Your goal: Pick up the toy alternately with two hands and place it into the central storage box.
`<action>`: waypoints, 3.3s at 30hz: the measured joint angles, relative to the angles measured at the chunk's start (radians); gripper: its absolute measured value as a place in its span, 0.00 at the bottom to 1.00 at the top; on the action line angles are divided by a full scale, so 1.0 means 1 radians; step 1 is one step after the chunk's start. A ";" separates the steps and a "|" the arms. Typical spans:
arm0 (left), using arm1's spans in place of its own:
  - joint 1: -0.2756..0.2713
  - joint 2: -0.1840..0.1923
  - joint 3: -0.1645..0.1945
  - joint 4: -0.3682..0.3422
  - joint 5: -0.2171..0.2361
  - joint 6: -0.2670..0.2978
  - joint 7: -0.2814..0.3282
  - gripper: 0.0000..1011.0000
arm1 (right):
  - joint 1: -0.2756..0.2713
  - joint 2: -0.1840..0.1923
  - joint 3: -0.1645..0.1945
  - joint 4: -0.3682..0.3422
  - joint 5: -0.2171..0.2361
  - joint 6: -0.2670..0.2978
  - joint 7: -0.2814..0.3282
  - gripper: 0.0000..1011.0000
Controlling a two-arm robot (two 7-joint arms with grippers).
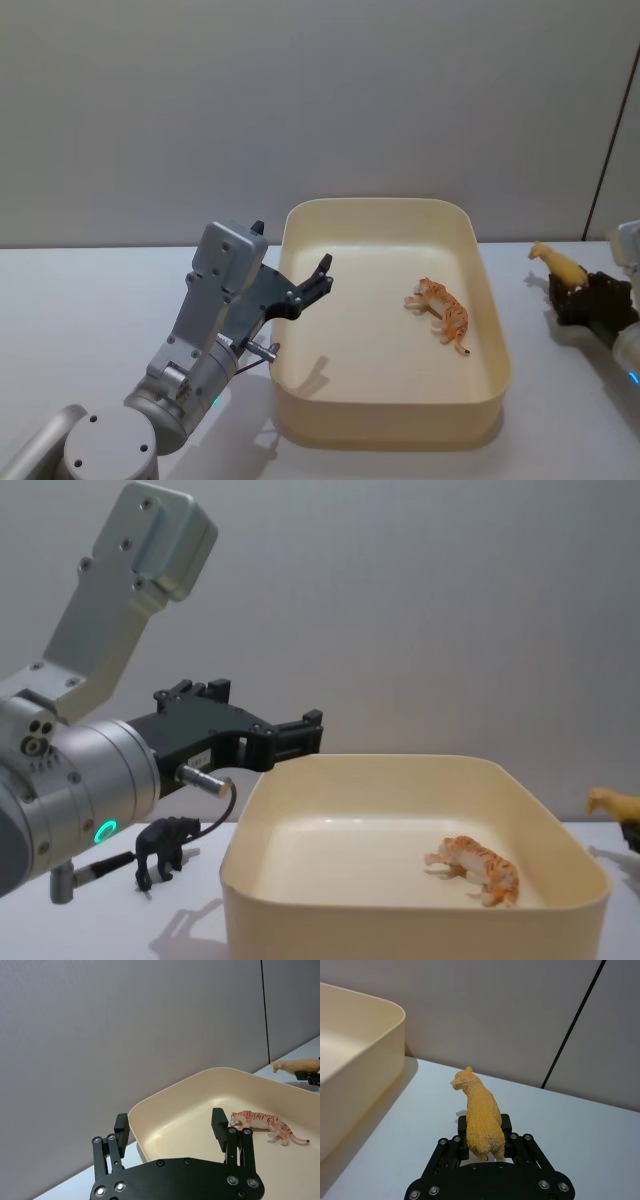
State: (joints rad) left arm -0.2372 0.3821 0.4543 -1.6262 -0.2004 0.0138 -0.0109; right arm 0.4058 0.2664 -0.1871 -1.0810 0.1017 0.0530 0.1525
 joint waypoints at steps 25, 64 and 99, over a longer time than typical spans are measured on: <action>0.000 0.000 0.000 0.000 0.000 0.000 0.000 0.99 | -0.068 0.042 0.027 -0.245 0.093 -0.130 0.212 0.33; 0.000 0.000 0.000 0.000 0.000 0.000 0.000 0.99 | 0.196 -0.105 -0.056 0.049 0.130 -0.141 0.348 0.99; -0.059 -0.048 -0.017 0.050 -0.052 0.089 -0.006 0.99 | -0.004 0.041 0.080 -0.222 0.166 -0.097 0.233 0.99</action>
State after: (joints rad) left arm -0.2963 0.3341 0.4373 -1.5763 -0.2528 0.1030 -0.0167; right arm 0.4022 0.3078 -0.1073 -1.3030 0.2678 -0.0441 0.3858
